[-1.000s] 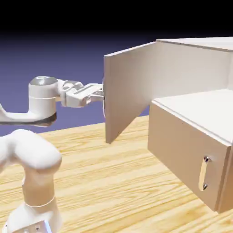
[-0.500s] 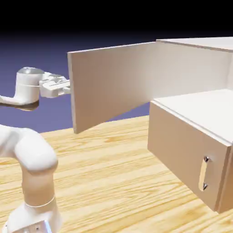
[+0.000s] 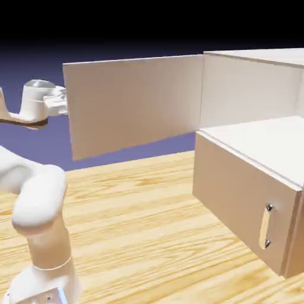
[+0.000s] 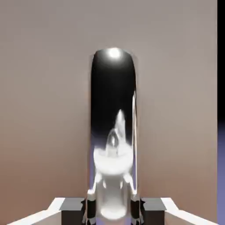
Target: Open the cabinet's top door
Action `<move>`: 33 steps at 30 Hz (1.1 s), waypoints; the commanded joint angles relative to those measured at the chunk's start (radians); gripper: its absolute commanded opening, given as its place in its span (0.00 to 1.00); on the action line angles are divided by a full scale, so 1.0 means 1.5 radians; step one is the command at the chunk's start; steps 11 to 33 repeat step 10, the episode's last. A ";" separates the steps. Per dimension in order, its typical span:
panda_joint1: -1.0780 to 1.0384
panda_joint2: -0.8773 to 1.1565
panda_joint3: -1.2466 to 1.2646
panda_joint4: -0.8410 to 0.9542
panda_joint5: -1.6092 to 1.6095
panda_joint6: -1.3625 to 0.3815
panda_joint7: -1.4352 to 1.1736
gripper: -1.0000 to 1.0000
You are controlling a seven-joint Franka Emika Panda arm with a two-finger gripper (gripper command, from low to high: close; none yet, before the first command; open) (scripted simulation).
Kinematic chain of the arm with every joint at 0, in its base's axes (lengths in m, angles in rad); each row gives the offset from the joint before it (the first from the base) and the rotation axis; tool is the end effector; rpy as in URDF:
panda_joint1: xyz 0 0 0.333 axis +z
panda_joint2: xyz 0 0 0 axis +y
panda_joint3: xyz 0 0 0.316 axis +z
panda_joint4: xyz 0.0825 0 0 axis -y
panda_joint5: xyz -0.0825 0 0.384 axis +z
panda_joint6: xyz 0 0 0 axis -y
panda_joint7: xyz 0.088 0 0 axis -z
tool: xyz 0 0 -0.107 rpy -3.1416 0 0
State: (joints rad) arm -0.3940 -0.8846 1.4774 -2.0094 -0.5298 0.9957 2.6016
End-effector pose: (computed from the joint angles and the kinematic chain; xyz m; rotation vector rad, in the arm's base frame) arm 0.1443 0.3954 0.4894 0.9193 -1.7399 1.8802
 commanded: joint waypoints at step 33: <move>-0.220 -0.079 0.111 0.241 0.045 -0.131 -0.068 0.00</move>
